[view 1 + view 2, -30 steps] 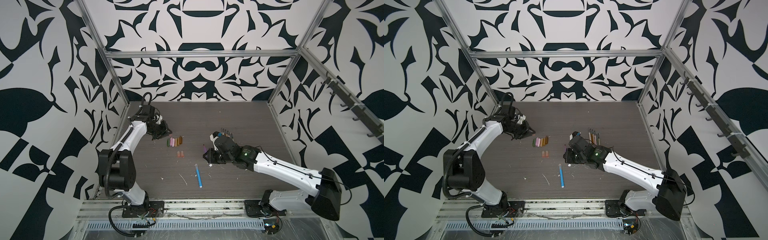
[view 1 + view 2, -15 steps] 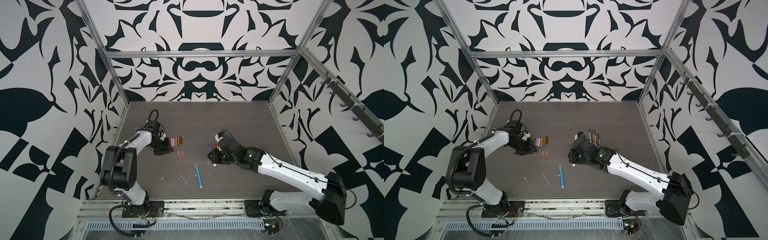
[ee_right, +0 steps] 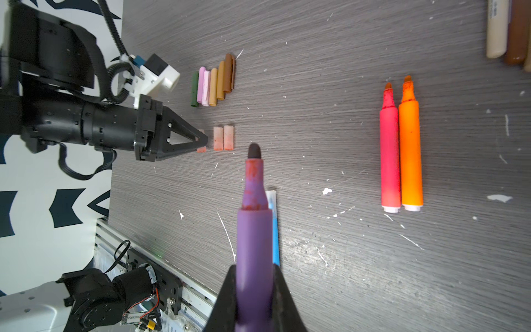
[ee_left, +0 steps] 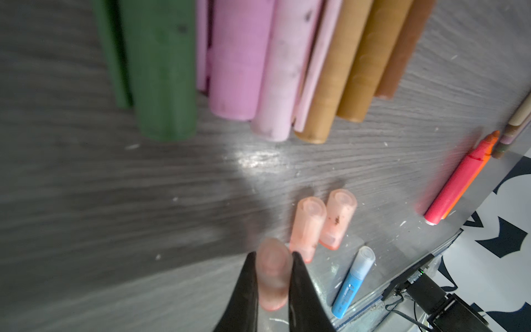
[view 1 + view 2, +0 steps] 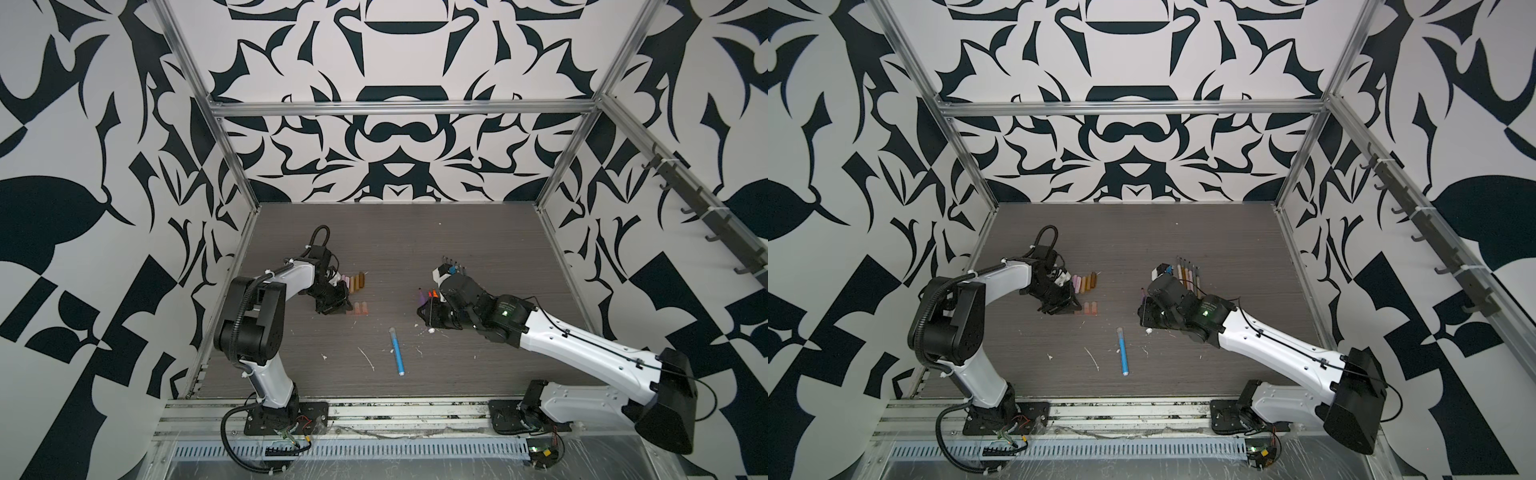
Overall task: Remove pen caps from pens
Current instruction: Place the pen cap at the center of the table.
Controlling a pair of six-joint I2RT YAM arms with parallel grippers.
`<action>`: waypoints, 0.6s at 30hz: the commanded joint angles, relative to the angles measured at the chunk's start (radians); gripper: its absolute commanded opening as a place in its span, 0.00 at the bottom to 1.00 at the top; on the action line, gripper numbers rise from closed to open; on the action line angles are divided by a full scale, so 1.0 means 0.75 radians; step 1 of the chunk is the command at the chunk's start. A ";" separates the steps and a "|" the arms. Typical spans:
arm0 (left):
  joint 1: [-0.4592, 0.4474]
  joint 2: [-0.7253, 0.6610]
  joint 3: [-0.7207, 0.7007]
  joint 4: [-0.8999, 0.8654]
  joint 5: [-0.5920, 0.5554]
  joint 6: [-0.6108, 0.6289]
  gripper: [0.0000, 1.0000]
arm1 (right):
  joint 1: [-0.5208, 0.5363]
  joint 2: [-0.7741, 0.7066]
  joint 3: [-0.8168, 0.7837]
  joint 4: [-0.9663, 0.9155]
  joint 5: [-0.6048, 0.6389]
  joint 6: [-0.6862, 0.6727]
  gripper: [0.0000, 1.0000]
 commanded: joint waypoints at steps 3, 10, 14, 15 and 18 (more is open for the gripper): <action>0.001 0.031 0.008 -0.002 0.004 0.018 0.00 | -0.006 -0.009 0.003 -0.004 0.007 0.011 0.00; 0.000 0.035 0.022 -0.002 0.008 0.018 0.14 | -0.010 0.009 0.020 0.009 -0.002 0.000 0.00; 0.000 0.024 0.030 -0.007 0.016 0.011 0.21 | -0.011 -0.011 0.016 0.013 0.028 -0.003 0.00; 0.000 0.019 0.034 -0.009 0.015 0.010 0.22 | -0.012 -0.014 0.013 0.013 0.028 -0.003 0.00; 0.001 0.010 0.043 -0.020 0.015 0.009 0.24 | -0.020 -0.010 0.011 0.006 0.018 -0.004 0.00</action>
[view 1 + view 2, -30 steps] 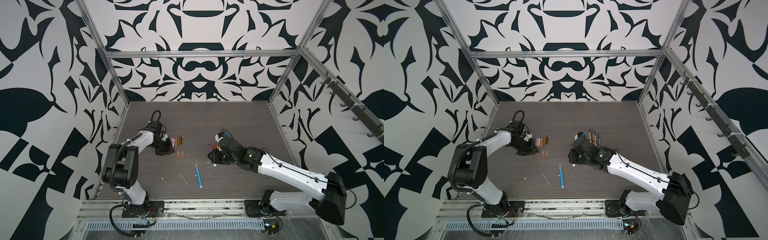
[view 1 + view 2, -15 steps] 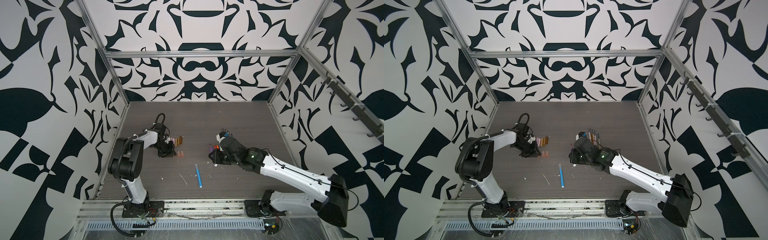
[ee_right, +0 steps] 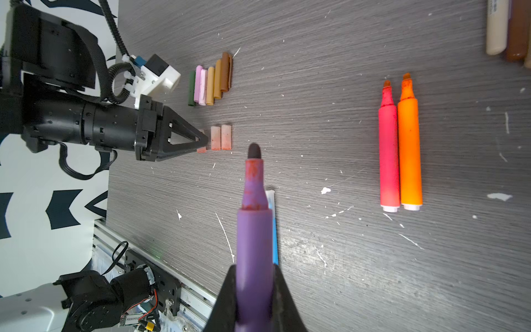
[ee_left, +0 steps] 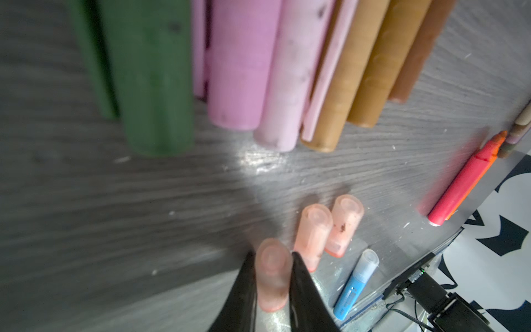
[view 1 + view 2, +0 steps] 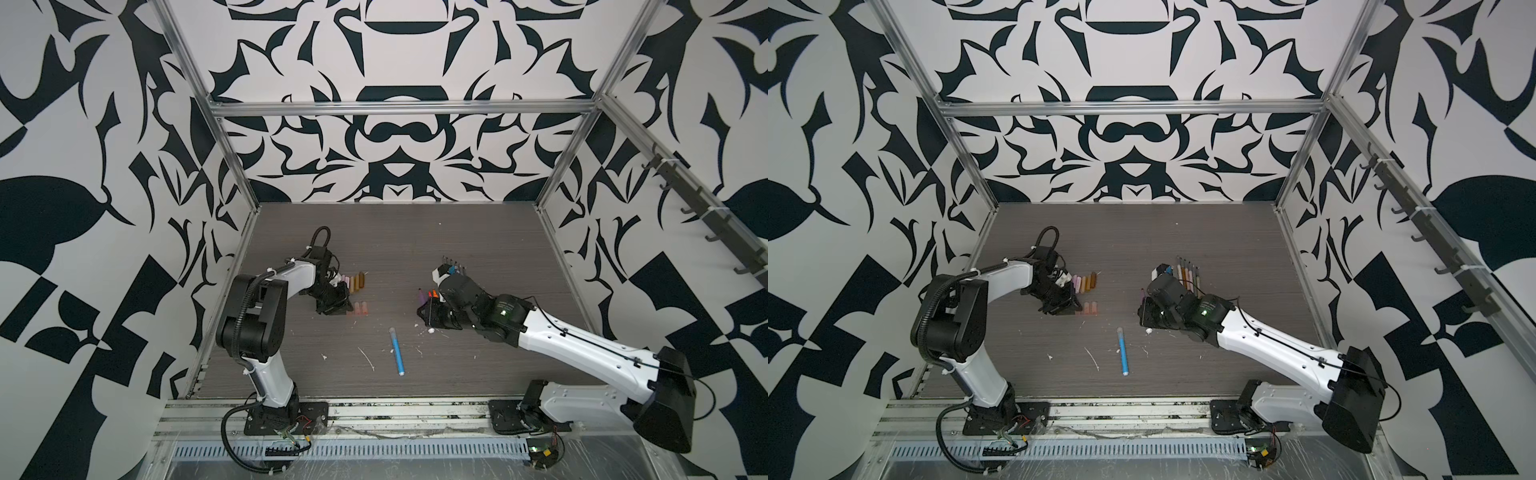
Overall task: Remove pen caps from pens
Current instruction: Place the pen cap at the center of the table, then place the pen at the center of the table.
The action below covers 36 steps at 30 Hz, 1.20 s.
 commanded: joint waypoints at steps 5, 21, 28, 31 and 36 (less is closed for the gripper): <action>0.000 -0.017 0.054 -0.039 0.007 -0.002 0.29 | -0.008 -0.026 -0.003 0.011 0.005 0.003 0.00; 0.000 -0.170 0.139 -0.114 0.046 -0.058 0.31 | -0.087 0.136 0.040 -0.116 0.019 -0.196 0.00; 0.000 -0.267 0.205 -0.149 0.077 -0.104 0.32 | -0.105 0.397 0.204 -0.248 0.134 -0.509 0.00; 0.001 -0.302 0.214 -0.159 0.086 -0.117 0.32 | -0.122 0.488 0.253 -0.270 0.161 -0.541 0.00; 0.000 -0.342 0.203 -0.178 0.087 -0.113 0.33 | -0.127 0.616 0.323 -0.314 0.198 -0.505 0.00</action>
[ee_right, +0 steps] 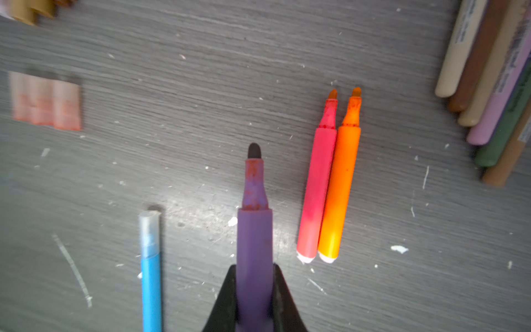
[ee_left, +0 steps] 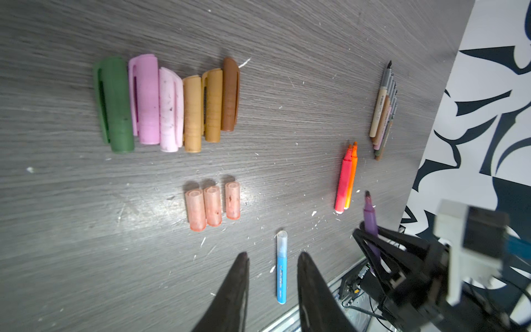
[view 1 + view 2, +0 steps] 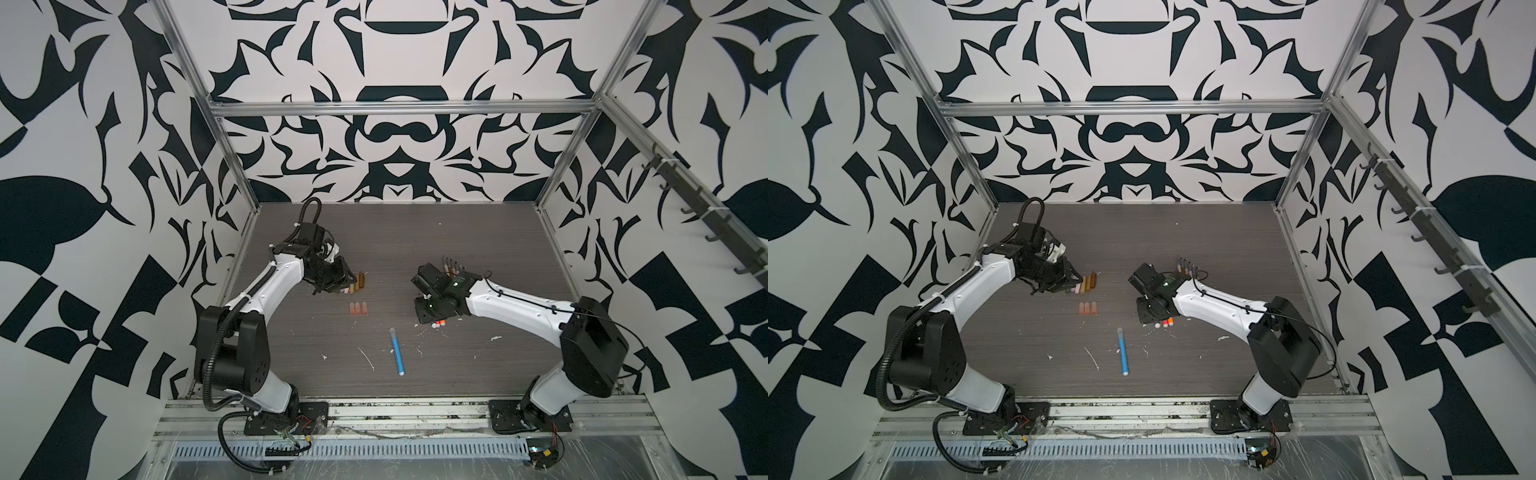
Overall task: Remove pen caps from pens
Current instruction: Place the pen at the center of the table.
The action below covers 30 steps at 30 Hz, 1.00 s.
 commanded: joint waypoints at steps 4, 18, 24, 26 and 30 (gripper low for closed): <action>0.000 -0.042 0.001 -0.072 0.029 0.003 0.33 | -0.006 0.091 0.093 -0.080 0.139 0.030 0.00; 0.002 -0.044 0.004 -0.089 0.036 0.028 0.33 | -0.004 0.208 0.173 -0.152 0.259 0.046 0.16; 0.002 -0.049 0.005 -0.089 0.038 0.026 0.33 | -0.003 0.237 0.218 -0.188 0.282 0.041 0.18; 0.002 -0.048 0.006 -0.089 0.041 0.023 0.33 | -0.002 0.246 0.227 -0.192 0.285 0.041 0.21; 0.002 -0.053 0.003 -0.090 0.043 0.021 0.33 | 0.000 0.274 0.251 -0.204 0.294 0.040 0.24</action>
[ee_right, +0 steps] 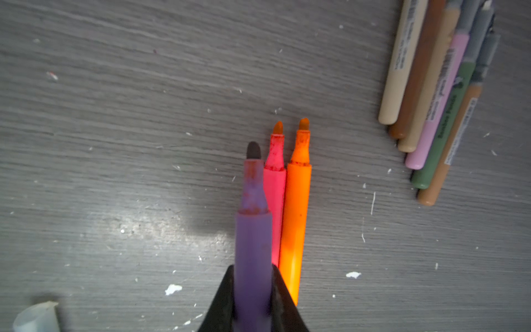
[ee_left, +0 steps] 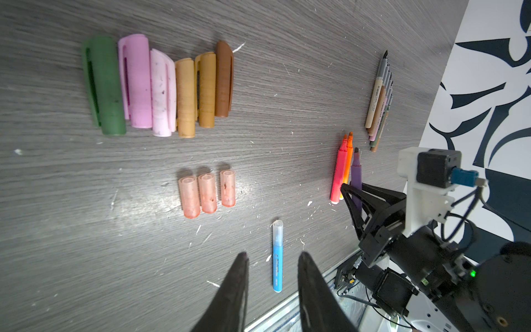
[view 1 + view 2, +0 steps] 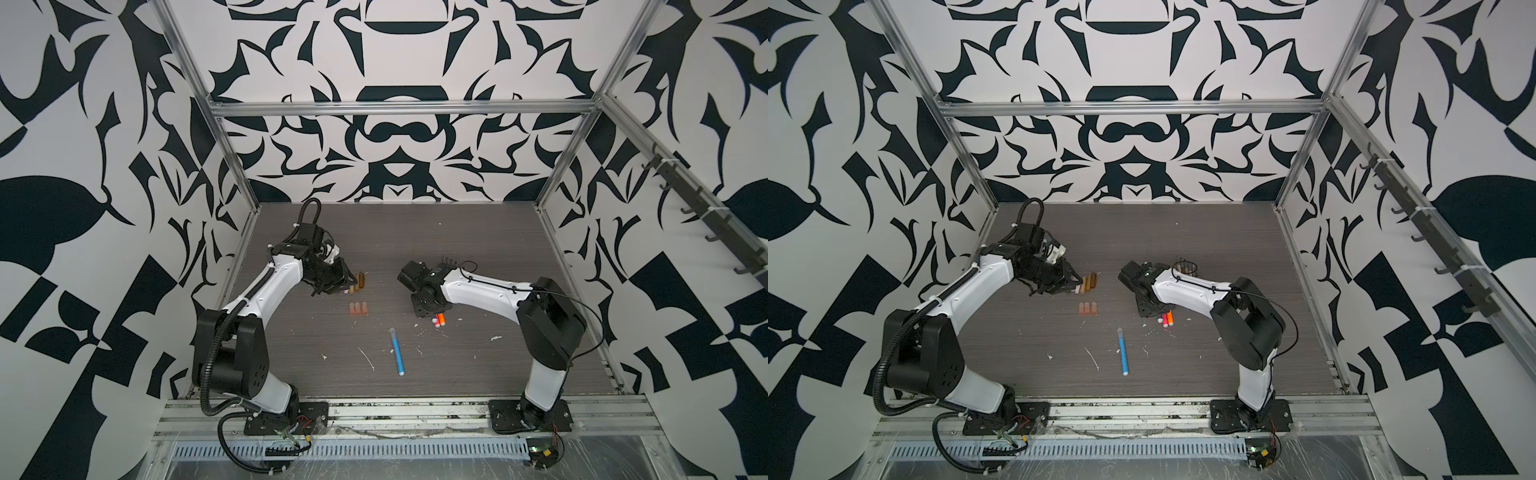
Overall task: Remove pen caps from pens
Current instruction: Place the pen at the center of the table.
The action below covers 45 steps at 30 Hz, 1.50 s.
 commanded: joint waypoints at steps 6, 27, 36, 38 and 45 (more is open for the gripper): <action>0.002 -0.051 0.004 -0.058 0.016 0.011 0.33 | 0.008 0.028 0.092 -0.079 0.065 0.007 0.27; 0.001 -0.056 -0.001 -0.052 0.040 -0.010 0.33 | 0.055 0.046 -0.017 0.324 -0.445 0.195 0.21; 0.002 -0.088 -0.024 -0.070 0.029 0.001 0.33 | 0.056 0.050 0.021 0.163 -0.261 0.201 0.27; 0.002 -0.088 -0.024 -0.068 0.031 0.001 0.33 | 0.057 0.038 0.026 0.164 -0.260 0.186 0.27; 0.002 -0.061 -0.007 -0.056 0.041 -0.004 0.33 | 0.095 0.010 0.063 0.143 -0.248 0.177 0.27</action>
